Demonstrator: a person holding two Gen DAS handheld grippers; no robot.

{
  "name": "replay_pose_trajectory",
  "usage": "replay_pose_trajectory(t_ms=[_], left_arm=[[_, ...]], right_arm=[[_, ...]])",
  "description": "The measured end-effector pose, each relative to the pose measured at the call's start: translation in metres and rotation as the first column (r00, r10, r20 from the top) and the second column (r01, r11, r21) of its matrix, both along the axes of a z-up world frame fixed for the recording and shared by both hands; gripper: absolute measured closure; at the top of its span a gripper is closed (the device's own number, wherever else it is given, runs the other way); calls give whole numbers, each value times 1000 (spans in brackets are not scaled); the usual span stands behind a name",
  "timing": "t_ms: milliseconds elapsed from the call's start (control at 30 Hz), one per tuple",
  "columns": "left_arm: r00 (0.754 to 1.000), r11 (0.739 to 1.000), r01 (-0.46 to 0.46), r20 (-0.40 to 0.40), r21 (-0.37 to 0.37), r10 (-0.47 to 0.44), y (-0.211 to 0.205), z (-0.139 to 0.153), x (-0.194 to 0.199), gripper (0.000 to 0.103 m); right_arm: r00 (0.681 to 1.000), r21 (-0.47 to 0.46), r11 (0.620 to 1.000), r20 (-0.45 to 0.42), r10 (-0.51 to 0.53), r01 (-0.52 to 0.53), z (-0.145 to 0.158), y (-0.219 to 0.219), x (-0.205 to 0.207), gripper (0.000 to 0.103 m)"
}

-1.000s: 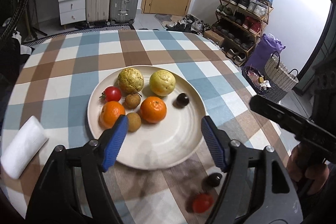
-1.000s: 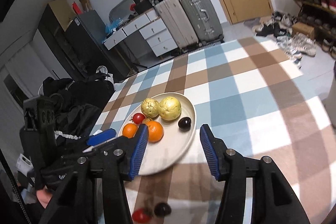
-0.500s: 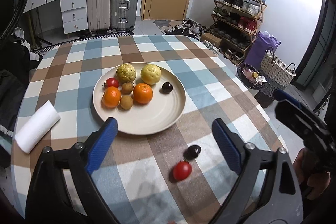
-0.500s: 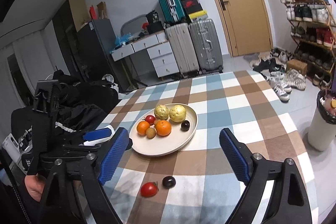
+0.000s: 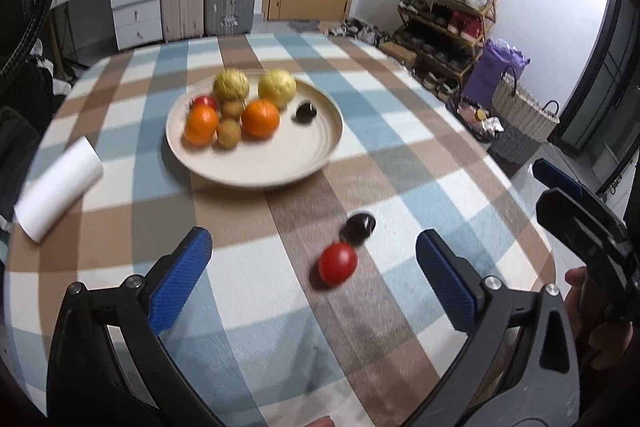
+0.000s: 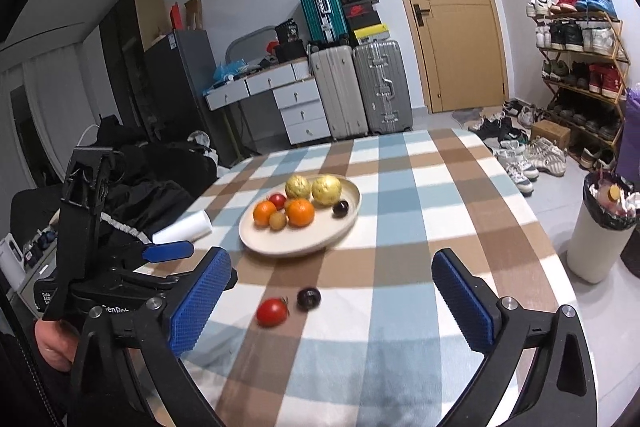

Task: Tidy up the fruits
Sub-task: 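Withdraw both tools from the plate toward the last tomato and plum, then grasp the red tomato with the left tool while the right tool grasps the dark plum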

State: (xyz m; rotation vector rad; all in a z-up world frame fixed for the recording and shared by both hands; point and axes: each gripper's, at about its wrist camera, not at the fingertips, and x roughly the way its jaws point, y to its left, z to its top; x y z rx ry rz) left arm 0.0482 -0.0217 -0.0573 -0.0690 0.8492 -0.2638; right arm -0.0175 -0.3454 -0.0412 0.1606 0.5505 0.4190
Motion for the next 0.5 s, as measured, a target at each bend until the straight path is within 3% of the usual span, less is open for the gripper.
replay_pose_trajectory(t_ms=[233,400,500], left_arm=[[997,999,42,-69,22,-40,-8,-33,11,1],[996,998,38,-77,40,-35,-13,-46,20,1],[997,999,34,-63,-4,-34,-11,-49,25,2]], right_arm=[[997,-23,1000,-71,-11,9,-31,-1,6,0],[992,-21,1000,-125,-20,17,-47,-2,14,0],[989,2,1000,-148,1,-1,-54,-1,18,0]])
